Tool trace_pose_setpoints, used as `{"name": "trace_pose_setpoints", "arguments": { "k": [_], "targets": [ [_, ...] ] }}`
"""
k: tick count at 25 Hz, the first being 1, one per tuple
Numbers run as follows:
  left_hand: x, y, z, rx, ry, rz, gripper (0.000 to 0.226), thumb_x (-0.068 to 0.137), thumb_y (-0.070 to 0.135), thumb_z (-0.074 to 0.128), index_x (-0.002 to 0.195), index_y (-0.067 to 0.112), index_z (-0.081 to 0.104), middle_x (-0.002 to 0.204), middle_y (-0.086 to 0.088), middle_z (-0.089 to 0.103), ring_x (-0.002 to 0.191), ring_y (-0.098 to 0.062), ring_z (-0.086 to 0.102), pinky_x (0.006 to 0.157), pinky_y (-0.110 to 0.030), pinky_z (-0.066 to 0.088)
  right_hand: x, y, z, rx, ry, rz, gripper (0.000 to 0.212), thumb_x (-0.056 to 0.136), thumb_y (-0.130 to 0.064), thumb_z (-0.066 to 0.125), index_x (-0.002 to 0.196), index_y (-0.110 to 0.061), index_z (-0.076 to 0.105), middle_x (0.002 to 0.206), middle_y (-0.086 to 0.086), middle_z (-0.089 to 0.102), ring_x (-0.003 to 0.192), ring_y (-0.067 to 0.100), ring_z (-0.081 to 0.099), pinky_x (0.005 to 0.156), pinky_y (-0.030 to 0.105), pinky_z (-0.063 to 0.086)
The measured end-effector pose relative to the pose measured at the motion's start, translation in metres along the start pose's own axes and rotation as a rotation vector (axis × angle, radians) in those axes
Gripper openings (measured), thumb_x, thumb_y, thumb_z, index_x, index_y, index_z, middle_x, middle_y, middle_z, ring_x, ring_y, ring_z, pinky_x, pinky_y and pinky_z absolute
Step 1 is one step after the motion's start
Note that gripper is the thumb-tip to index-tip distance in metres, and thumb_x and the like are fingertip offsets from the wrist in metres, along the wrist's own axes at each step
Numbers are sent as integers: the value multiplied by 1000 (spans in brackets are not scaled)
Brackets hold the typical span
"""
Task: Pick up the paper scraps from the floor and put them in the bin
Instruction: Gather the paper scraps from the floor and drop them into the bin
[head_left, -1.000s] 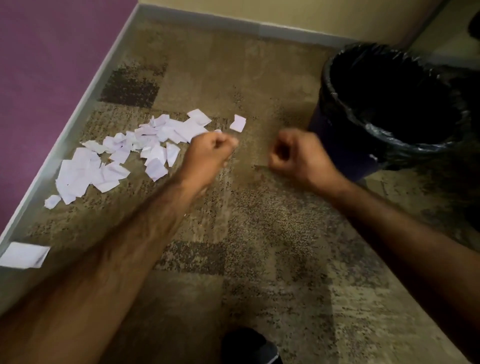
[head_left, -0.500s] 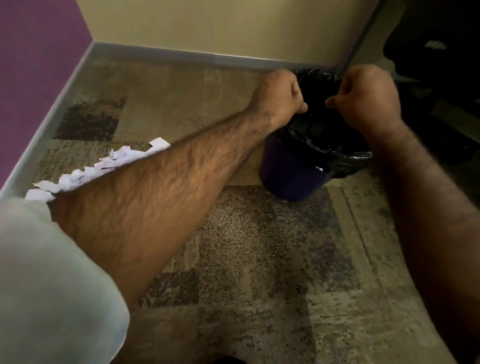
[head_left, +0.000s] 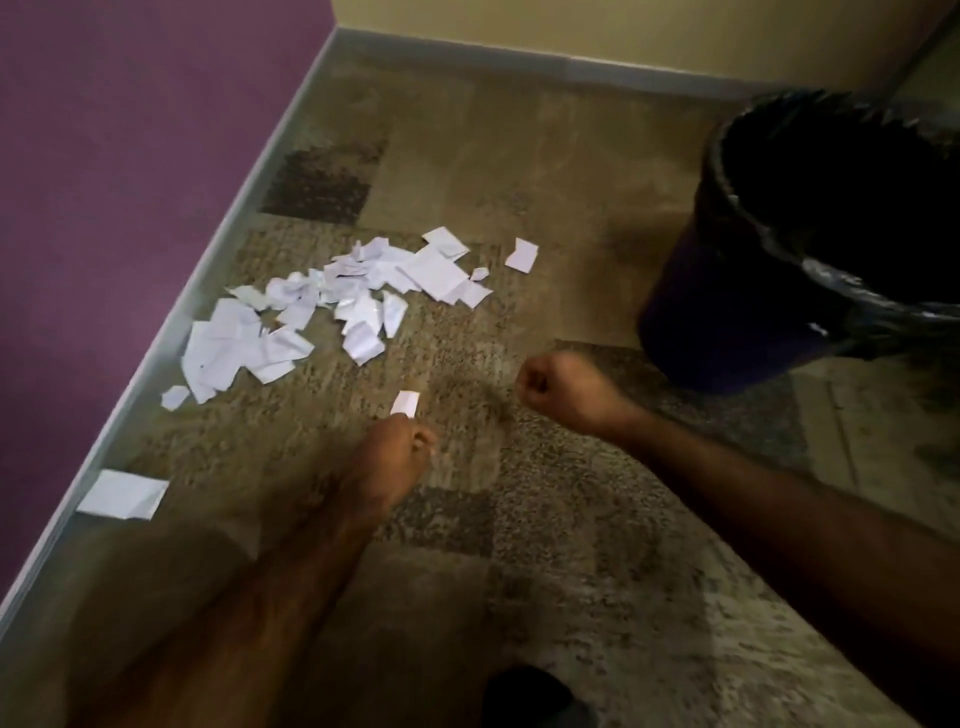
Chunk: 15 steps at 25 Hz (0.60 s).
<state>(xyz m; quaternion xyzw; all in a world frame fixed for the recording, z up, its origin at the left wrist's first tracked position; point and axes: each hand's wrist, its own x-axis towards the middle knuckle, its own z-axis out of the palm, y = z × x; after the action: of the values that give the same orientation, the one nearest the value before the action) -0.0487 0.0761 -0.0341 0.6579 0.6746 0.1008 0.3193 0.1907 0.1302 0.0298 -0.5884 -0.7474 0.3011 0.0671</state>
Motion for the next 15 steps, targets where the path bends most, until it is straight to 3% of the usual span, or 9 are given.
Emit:
{"name": "trace_pose_setpoints", "arguments": {
  "k": [3, 7, 9, 13, 15],
  "targets": [
    [-8, -20, 23, 82, -67, 83, 15, 81, 12, 70, 95, 13, 75, 101, -9, 67, 94, -26, 64, 82, -25, 45, 0, 4, 42, 44, -207, 13, 13, 85, -9, 66, 77, -19, 69, 77, -2, 70, 68, 11, 64, 61, 24, 48],
    [-1, -13, 35, 152, -10, 216, 18, 89, 22, 63, 104, 14, 71, 107, -4, 65, 100, -22, 62, 88, -33, 48, 10, 5, 46, 59, -239, 43, 17, 84, -10, 70, 73, -24, 68, 79, -6, 70, 70, 9, 65, 59, 25, 50],
    [1, -9, 38, 187, 26, 226, 16, 92, 23, 59, 100, 15, 70, 103, -4, 65, 95, -22, 63, 84, -34, 49, 12, 6, 43, 36, -227, 47, 23, 85, -11, 69, 70, -28, 64, 78, -8, 67, 69, 7, 62, 60, 24, 48],
    [1, -6, 41, 267, 69, 198, 14, 92, 21, 57, 85, 16, 68, 92, -3, 65, 82, -22, 65, 73, -36, 53, 9, 17, 41, 15, -205, 63, 4, 83, -14, 69, 79, -17, 70, 81, 0, 72, 76, 19, 68, 70, 36, 58],
    [-1, -5, 43, 323, 93, 219, 13, 88, 17, 62, 75, 15, 64, 81, -4, 63, 73, -24, 64, 64, -36, 51, 3, 21, 38, 37, -198, 68, 2, 83, -13, 69, 81, -14, 71, 80, 1, 73, 75, 19, 69, 69, 34, 57]
  ]
}}
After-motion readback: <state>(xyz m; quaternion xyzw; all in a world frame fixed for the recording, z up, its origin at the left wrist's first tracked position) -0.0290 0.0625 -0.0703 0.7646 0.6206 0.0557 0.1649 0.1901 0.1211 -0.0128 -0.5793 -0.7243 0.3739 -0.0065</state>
